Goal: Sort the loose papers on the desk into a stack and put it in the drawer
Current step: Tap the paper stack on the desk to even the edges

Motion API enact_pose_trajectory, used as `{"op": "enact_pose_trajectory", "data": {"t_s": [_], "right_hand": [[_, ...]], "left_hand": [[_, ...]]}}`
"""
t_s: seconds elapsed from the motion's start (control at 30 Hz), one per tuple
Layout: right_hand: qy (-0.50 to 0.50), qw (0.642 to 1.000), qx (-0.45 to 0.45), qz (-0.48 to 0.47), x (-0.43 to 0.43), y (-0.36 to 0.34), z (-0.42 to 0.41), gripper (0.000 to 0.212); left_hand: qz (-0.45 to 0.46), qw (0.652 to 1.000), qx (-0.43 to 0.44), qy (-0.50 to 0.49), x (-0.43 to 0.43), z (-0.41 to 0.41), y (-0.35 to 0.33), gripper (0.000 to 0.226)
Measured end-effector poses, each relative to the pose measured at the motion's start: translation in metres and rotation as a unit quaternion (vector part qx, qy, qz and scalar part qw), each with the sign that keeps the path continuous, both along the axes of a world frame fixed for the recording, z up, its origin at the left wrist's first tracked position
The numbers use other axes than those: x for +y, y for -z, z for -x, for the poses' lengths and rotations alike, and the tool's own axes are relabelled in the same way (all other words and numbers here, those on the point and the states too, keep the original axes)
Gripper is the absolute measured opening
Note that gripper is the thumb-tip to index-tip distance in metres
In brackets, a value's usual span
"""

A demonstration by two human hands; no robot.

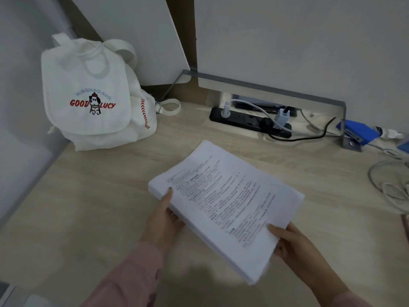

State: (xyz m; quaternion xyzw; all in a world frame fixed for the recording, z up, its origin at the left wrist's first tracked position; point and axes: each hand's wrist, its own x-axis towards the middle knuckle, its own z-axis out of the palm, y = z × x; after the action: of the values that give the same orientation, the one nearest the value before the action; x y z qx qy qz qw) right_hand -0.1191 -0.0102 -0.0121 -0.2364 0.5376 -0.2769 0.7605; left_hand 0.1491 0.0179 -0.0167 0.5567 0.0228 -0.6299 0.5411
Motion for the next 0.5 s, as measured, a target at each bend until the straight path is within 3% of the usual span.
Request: {"op": "enact_pose_trajectory", "data": {"t_s": [0.13, 0.23, 0.4, 0.5], "right_hand": [[-0.017, 0.999, -0.037, -0.014, 0.016, -0.001, -0.014, 0.051], [-0.004, 0.999, -0.043, -0.007, 0.018, -0.005, -0.006, 0.075], [-0.026, 0.999, 0.0, 0.048, -0.004, -0.028, 0.017, 0.043], [-0.104, 0.987, 0.056, 0.111, -0.019, -0.051, 0.011, 0.04]], "left_hand": [[-0.043, 0.983, -0.168, 0.063, -0.01, 0.011, 0.0, 0.038], [-0.002, 0.976, -0.215, 0.025, -0.009, 0.011, -0.008, 0.037], [0.15, 0.955, -0.251, 0.052, -0.003, 0.008, -0.04, 0.034], [0.223, 0.93, -0.275, 0.1, -0.002, 0.011, -0.054, 0.034]]}}
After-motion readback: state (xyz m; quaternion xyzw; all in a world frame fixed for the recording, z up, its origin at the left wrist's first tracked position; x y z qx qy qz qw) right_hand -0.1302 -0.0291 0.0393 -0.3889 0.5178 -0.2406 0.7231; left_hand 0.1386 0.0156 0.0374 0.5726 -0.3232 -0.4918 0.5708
